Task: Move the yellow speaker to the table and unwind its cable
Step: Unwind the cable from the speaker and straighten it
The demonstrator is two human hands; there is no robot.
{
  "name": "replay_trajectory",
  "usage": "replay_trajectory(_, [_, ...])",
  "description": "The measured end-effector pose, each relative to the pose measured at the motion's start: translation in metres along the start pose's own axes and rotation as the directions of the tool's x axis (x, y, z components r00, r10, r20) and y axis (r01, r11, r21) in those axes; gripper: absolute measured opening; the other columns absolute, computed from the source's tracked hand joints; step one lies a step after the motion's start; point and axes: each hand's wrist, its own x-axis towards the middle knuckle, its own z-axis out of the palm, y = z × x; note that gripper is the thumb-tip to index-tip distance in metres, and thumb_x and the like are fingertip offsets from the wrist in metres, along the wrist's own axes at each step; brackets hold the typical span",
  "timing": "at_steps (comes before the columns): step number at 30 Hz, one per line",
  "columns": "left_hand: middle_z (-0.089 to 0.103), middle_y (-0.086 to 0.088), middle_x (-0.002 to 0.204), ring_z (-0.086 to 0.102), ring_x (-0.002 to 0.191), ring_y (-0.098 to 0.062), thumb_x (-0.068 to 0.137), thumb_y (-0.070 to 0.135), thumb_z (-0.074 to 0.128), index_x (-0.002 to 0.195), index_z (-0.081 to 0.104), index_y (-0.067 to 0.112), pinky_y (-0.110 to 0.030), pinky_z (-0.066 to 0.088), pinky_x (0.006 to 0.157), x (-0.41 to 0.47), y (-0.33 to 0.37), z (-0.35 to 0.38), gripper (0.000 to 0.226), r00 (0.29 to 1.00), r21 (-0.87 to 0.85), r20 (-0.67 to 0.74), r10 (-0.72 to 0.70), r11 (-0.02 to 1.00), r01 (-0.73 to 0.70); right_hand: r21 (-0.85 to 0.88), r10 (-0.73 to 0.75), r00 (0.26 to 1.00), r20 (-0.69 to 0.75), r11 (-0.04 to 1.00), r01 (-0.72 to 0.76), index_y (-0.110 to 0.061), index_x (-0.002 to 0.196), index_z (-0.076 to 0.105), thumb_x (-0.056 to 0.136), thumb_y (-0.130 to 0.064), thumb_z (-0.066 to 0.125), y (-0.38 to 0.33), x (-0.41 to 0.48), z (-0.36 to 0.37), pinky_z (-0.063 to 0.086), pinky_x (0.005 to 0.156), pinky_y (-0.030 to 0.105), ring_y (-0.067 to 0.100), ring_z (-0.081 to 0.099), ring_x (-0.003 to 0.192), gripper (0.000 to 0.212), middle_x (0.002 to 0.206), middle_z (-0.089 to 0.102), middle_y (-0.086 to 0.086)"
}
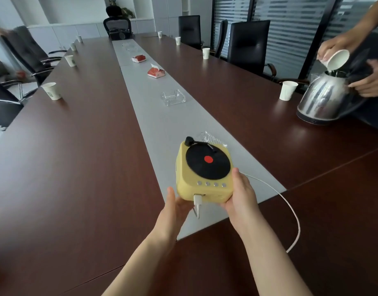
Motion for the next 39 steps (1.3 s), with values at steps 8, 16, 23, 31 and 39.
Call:
replay_trajectory(8, [0.076, 0.001, 0.1, 0.063, 0.105, -0.002, 0.079, 0.063, 0.004, 0.097, 0.07, 0.014, -0.013, 0.035, 0.092, -0.031, 0.002, 0.0, 0.084, 0.977, 0.313, 0.213, 0.007, 0.947, -0.075, -0.016, -0.014, 1.0, -0.02, 1.0, 0.014, -0.019, 0.127, 0.045, 0.099, -0.037, 0.04, -0.029, 0.017, 0.009, 0.056, 0.073, 0.041, 0.025, 0.064, 0.093, 0.034, 0.116, 0.061, 0.01])
replay_trajectory(16, [0.072, -0.008, 0.069, 0.069, 0.068, -0.02, 0.097, 0.04, 0.03, 0.093, 0.06, 0.01, -0.029, 0.049, 0.073, -0.055, 0.002, 0.007, 0.042, 0.983, 0.275, 0.178, -0.035, 0.961, -0.016, -0.13, 0.027, 1.0, -0.013, 0.991, -0.029, -0.017, 0.128, 0.045, 0.098, -0.038, 0.042, -0.021, 0.031, 0.01, 0.057, 0.072, 0.04, 0.023, 0.065, 0.089, 0.037, 0.111, 0.063, 0.01])
replay_trajectory(23, [0.066, -0.009, 0.062, 0.061, 0.052, -0.023, 0.098, 0.025, 0.04, 0.09, 0.061, 0.003, -0.025, 0.05, 0.051, -0.077, -0.008, 0.005, 0.032, 0.984, 0.185, 0.104, -0.147, 0.975, 0.126, -0.223, 0.135, 0.991, -0.015, 0.965, -0.135, -0.017, 0.123, 0.046, 0.095, -0.038, 0.048, 0.019, 0.021, -0.005, 0.057, 0.079, 0.046, 0.025, 0.065, 0.097, 0.035, 0.113, 0.063, 0.01])
replay_trajectory(31, [0.066, -0.009, 0.06, 0.061, 0.052, -0.02, 0.099, 0.019, 0.04, 0.099, 0.058, -0.002, -0.035, 0.057, 0.067, -0.09, -0.013, 0.019, 0.027, 0.983, -0.002, 0.007, -0.184, 0.983, 0.184, -0.309, 0.164, 0.985, -0.049, 0.935, -0.171, -0.017, 0.118, 0.043, 0.094, -0.039, 0.049, 0.046, 0.015, -0.007, 0.052, 0.091, 0.049, 0.029, 0.06, 0.109, 0.033, 0.118, 0.057, 0.008])
replay_trajectory(39, [0.07, -0.011, 0.072, 0.066, 0.061, -0.022, 0.099, 0.024, 0.04, 0.119, 0.05, 0.01, -0.052, 0.051, 0.086, -0.099, -0.002, 0.044, 0.027, 0.969, -0.106, 0.169, -0.18, 0.974, 0.199, -0.879, -0.003, 0.998, 0.061, 0.474, 0.055, -0.007, 0.11, 0.058, 0.095, -0.044, 0.041, 0.052, 0.013, -0.015, 0.043, 0.095, 0.039, 0.031, 0.054, 0.109, 0.044, 0.114, 0.058, 0.015])
